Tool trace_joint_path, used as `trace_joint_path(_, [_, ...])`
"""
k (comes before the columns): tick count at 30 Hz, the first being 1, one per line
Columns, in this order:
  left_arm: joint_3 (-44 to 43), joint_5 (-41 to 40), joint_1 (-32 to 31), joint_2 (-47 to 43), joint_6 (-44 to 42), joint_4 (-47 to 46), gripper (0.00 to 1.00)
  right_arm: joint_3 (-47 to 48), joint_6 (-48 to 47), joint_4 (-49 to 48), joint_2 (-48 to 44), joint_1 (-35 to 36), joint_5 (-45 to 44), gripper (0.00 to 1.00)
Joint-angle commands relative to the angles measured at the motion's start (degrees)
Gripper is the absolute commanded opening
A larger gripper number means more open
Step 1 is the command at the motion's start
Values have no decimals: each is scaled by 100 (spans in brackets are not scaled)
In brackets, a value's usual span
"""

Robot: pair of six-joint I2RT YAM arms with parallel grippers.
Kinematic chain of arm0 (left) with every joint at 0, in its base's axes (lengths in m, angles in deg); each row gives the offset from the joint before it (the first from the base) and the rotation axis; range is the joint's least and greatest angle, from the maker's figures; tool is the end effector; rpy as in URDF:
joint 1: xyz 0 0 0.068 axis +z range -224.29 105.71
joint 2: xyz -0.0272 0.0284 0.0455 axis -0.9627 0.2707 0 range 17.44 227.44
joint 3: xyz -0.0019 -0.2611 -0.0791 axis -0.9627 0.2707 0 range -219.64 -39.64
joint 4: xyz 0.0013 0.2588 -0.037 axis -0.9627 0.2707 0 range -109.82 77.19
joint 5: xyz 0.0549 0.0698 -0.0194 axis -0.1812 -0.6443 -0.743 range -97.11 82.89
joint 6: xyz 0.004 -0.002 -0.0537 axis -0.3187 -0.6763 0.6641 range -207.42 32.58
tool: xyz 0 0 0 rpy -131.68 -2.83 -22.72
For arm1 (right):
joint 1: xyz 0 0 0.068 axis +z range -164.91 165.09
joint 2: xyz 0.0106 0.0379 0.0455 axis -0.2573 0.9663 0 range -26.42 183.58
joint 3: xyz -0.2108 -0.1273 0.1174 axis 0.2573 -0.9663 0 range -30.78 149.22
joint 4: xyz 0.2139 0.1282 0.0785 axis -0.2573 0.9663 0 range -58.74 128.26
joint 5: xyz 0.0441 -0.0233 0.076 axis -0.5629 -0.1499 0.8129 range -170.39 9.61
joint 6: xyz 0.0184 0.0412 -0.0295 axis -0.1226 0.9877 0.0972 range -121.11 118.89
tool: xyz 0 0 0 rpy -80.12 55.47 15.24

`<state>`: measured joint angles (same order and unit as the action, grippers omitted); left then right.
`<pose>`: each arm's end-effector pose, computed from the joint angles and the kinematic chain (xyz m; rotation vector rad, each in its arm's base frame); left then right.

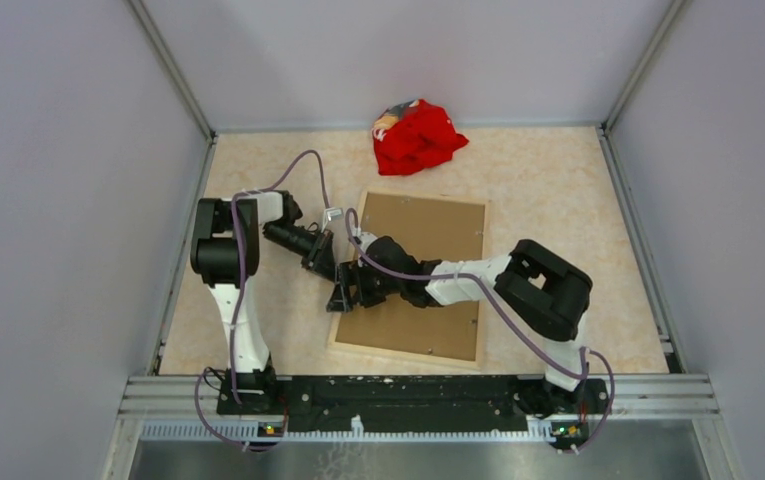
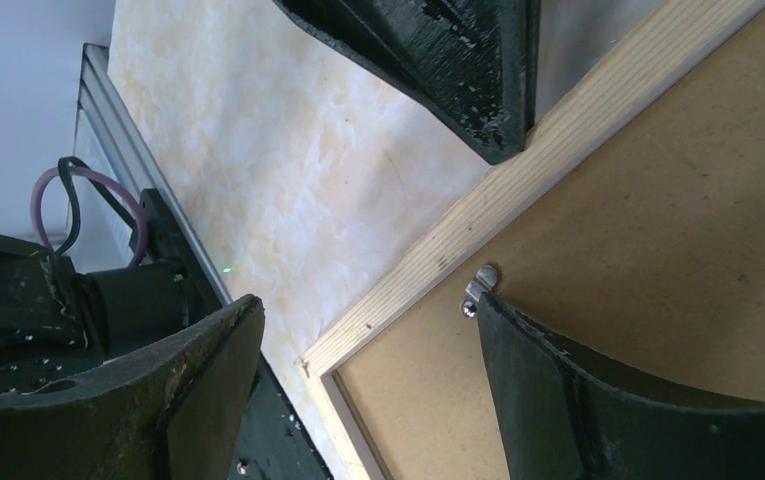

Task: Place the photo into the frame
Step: Install the photo frame at the center of the board.

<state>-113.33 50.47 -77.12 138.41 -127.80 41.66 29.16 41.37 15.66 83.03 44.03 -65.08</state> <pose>0.3344 -0.0467 0.1125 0.7623 2.5874 -1.5402 0.1994 0.3497 0.1547 -0.5221 2.3896 1.2136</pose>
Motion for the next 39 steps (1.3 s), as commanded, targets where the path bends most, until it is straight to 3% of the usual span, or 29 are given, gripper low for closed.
trace_joint_path(1, [113,-142,-77,-148,-106,-476,9,142,43,-90,166,122,86,78])
trace_joint_path(16, [156,-251,-95,-249,-83,-483,9,347,-157,-7,326,127,104,78])
trace_joint_path(26, [161,-262,-95,-306,-59,-484,10,648,-668,667,270,112,-130,78])
trace_joint_path(34, [117,-335,-33,-494,-124,-388,10,490,-837,876,-563,-246,-525,80])
trace_joint_path(39, [192,-487,63,-662,-293,-301,11,-263,-641,827,-1469,-1032,-753,84])
